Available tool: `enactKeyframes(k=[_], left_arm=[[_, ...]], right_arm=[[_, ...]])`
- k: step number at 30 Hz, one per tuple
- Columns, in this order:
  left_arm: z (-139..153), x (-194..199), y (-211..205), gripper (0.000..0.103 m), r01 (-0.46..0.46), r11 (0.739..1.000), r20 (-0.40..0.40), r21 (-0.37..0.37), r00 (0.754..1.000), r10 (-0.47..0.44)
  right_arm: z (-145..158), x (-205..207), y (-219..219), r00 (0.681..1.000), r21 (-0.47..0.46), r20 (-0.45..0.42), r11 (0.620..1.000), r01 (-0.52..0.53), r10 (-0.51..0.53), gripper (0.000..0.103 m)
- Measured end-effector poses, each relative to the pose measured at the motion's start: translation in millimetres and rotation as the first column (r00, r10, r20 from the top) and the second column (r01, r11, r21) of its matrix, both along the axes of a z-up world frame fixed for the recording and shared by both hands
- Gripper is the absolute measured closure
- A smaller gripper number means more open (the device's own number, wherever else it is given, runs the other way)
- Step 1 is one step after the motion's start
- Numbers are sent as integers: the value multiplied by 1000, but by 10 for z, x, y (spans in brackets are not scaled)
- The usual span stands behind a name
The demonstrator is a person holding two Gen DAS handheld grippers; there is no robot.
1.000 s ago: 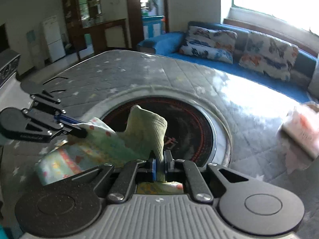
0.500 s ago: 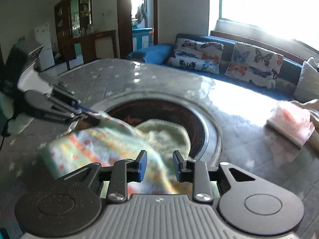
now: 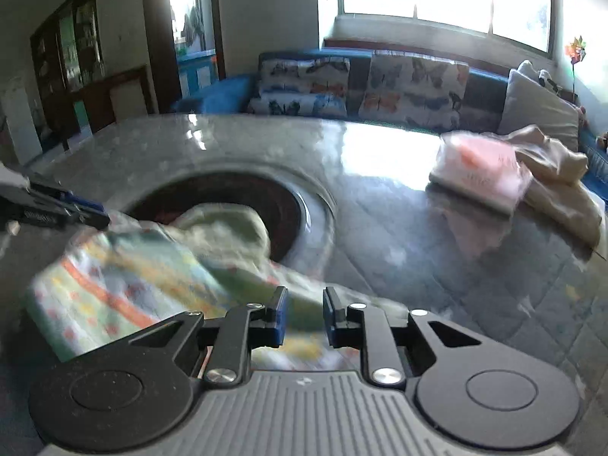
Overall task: Fold clothes
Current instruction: 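Fold the hem up toward the collar with both grippers, then lay the folded hem onto the shirt and open both grippers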
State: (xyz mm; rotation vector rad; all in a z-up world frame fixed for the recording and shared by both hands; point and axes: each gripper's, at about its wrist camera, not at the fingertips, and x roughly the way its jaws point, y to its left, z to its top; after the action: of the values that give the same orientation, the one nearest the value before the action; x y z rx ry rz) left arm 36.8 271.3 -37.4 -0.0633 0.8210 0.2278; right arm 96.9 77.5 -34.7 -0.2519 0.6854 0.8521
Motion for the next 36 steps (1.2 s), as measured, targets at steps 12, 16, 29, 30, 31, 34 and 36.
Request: enactKeyframes(k=[12, 16, 29, 30, 31, 34, 36], left_arm=[[264, -65, -219, 78, 60, 994, 79, -97, 996, -52], [168, 100, -426, 79, 126, 980, 80, -154, 990, -114], [34, 236, -668, 78, 139, 978, 71, -156, 989, -129], [62, 169, -701, 79, 149, 977, 80, -155, 987, -138], [96, 108, -722, 78, 159, 975, 86, -154, 985, -147], [136, -133, -834, 78, 187, 969, 105, -161, 980, -172], [151, -302, -910, 78, 205, 964, 116, -169, 975, -187]], right_arm=[[-194, 73, 550, 996, 2, -48, 997, -78, 78, 88], [-129, 81, 482, 997, 17, -46, 998, -59, 60, 88], [-56, -555, 455, 975, -2, 0, 975, -222, 222, 86], [-43, -606, 453, 971, -3, 0, 971, -239, 239, 86], [-45, -687, 447, 968, -17, 12, 968, -251, 251, 86], [-25, -868, 399, 961, -36, 46, 961, -273, 274, 86], [-32, -914, 376, 961, -38, 50, 962, -270, 272, 86]])
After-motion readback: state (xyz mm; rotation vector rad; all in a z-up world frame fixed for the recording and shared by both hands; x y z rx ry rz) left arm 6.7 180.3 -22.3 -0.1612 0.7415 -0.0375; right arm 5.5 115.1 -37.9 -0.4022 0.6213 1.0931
